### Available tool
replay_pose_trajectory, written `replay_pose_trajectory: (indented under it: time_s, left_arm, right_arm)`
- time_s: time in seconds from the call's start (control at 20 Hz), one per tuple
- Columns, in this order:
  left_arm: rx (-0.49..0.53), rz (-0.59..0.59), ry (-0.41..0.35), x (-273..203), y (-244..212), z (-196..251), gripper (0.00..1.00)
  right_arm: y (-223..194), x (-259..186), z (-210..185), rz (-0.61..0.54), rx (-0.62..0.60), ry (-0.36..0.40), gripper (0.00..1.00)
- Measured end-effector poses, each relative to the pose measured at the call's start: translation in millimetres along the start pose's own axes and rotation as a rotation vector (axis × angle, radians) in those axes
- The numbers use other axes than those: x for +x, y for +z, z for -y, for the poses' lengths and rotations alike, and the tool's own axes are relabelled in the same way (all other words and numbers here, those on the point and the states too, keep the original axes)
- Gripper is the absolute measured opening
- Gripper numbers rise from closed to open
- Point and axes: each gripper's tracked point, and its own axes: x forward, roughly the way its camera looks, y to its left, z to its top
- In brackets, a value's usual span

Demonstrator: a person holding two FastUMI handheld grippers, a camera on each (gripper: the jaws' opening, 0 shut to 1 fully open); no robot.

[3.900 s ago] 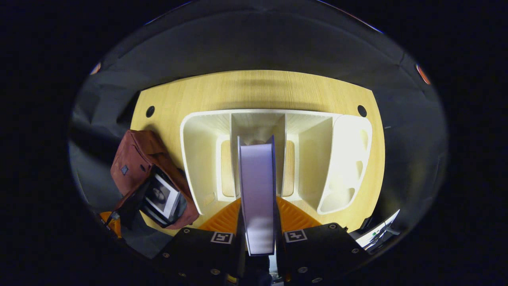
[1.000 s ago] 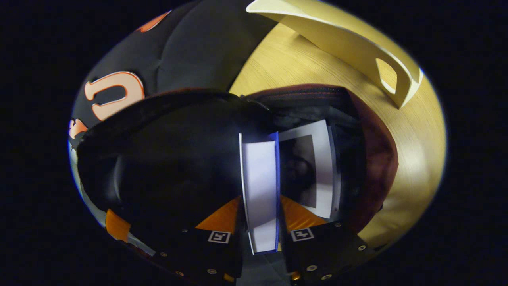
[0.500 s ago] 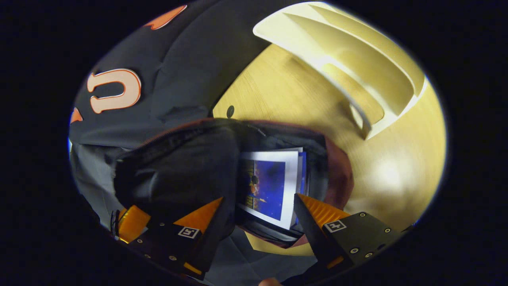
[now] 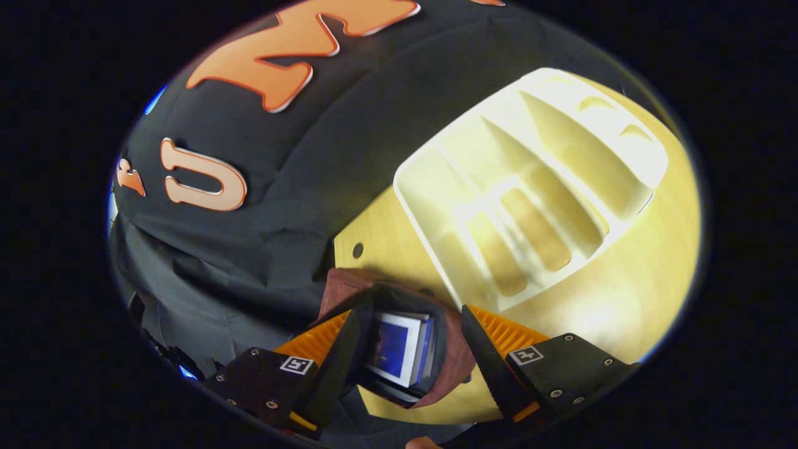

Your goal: Open the schoolbag, grab two books from the bookshelf and put them into the schoolbag.

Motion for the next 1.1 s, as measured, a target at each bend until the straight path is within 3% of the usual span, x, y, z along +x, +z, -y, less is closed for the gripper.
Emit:
replay_pose_trajectory:
  time_s: [0.25,0.45,0.7,0.8,0.9,1.1]
  left_arm:
    - [-0.023,0.005,0.025,11,-2,26,0.1]
    - [-0.046,0.005,-0.004,22,-11,64,0.17]
    - [-0.088,0.097,-0.006,14,23,100,0.21]
    - [-0.094,0.14,-0.004,8,37,112,0.32]
    - [-0.104,0.179,0.008,2,54,120,0.36]
    - [-0.154,0.283,0.031,-4,91,131,0.71]
  right_arm:
    - [51,-47,30,0.094,-0.037,-0.016,0.97]
    - [83,-77,51,0.182,-0.093,-0.054,0.97]
    - [104,-105,55,0.265,-0.224,-0.077,0.97]
    - [112,-117,55,0.302,-0.28,-0.083,0.97]
    - [122,-132,56,0.348,-0.334,-0.089,0.97]
    - [146,-164,52,0.467,-0.441,-0.107,0.97]
